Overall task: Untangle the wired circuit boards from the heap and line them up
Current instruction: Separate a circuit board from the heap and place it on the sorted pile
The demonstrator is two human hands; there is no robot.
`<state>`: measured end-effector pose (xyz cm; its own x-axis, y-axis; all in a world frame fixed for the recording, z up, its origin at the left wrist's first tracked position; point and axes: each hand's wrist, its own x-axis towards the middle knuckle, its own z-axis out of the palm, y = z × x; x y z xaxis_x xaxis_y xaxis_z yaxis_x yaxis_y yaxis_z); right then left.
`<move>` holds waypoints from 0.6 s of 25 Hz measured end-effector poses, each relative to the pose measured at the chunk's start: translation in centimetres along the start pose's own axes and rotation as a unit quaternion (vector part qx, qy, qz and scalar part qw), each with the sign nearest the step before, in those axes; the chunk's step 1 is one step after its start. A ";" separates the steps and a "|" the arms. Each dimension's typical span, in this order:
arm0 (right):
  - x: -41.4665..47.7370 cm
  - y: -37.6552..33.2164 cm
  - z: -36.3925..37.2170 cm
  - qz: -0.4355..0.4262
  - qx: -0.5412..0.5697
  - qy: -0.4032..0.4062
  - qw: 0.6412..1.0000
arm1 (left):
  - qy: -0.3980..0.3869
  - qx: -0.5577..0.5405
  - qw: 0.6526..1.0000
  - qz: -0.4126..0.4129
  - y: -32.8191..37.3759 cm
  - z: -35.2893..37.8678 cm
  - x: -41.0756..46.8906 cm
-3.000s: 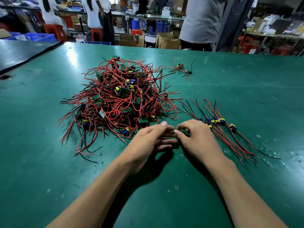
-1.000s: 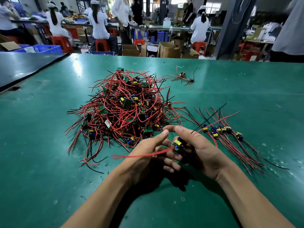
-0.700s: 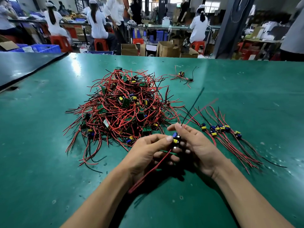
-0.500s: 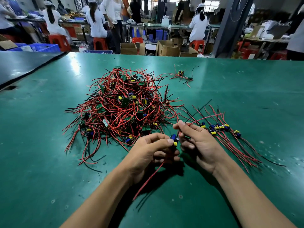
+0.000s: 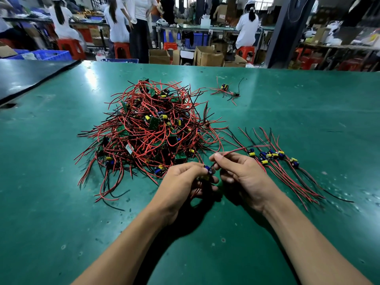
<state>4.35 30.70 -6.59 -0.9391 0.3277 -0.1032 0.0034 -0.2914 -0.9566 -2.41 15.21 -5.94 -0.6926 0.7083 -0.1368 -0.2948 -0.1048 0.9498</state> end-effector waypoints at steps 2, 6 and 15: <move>-0.1 0.1 0.3 -0.013 -0.001 0.006 1.000 | -0.007 0.014 1.000 0.001 -0.1 0.1 0.1; -0.5 0.3 1.1 0.025 0.010 -0.006 1.000 | -0.028 0.022 0.999 0.003 -0.2 0.1 -0.2; -0.9 0.6 1.4 0.041 -0.003 -0.026 0.999 | 0.032 0.032 0.998 0.035 -0.6 0.2 0.2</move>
<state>4.67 28.97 -6.72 -0.9522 0.2559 -0.1670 0.0828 -0.3101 -0.9471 -2.28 15.52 -6.48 -0.7516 0.6541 -0.0855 -0.2035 -0.1066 0.9733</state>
